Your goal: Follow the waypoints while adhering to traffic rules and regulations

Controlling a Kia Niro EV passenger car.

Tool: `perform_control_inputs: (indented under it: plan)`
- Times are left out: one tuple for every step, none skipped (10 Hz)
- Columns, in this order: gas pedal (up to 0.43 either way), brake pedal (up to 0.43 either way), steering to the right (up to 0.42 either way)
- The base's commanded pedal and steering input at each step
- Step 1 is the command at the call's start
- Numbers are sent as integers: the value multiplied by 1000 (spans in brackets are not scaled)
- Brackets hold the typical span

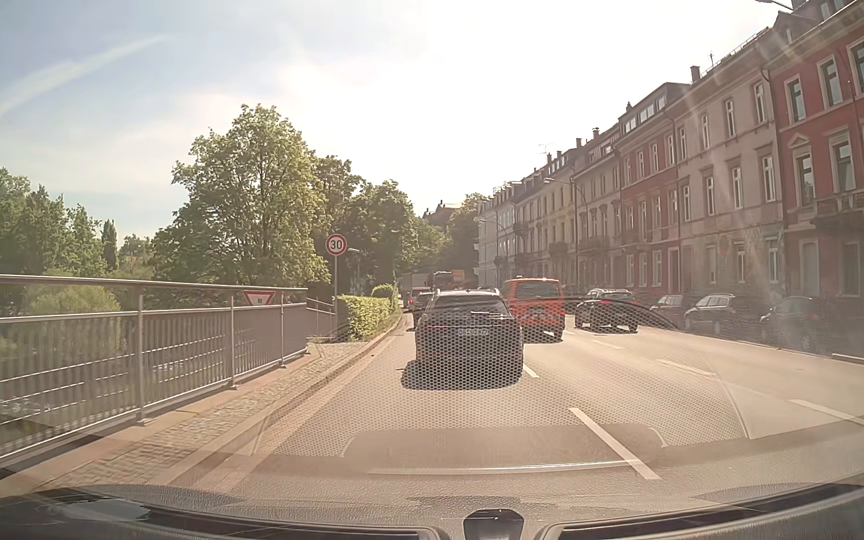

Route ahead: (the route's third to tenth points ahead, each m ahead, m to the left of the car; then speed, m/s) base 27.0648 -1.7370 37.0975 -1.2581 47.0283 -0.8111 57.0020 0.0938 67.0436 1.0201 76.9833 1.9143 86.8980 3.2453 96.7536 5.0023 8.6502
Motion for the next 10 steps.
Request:
perform_control_inputs:
  plan:
    - [0,0,-7]
    - [0,0,-6]
    - [0,0,-6]
    - [0,0,-6]
    - [0,0,-5]
    - [0,0,-5]
    - [0,0,-5]
    - [39,0,-5]
    - [59,0,-5]
    - [59,0,-5]
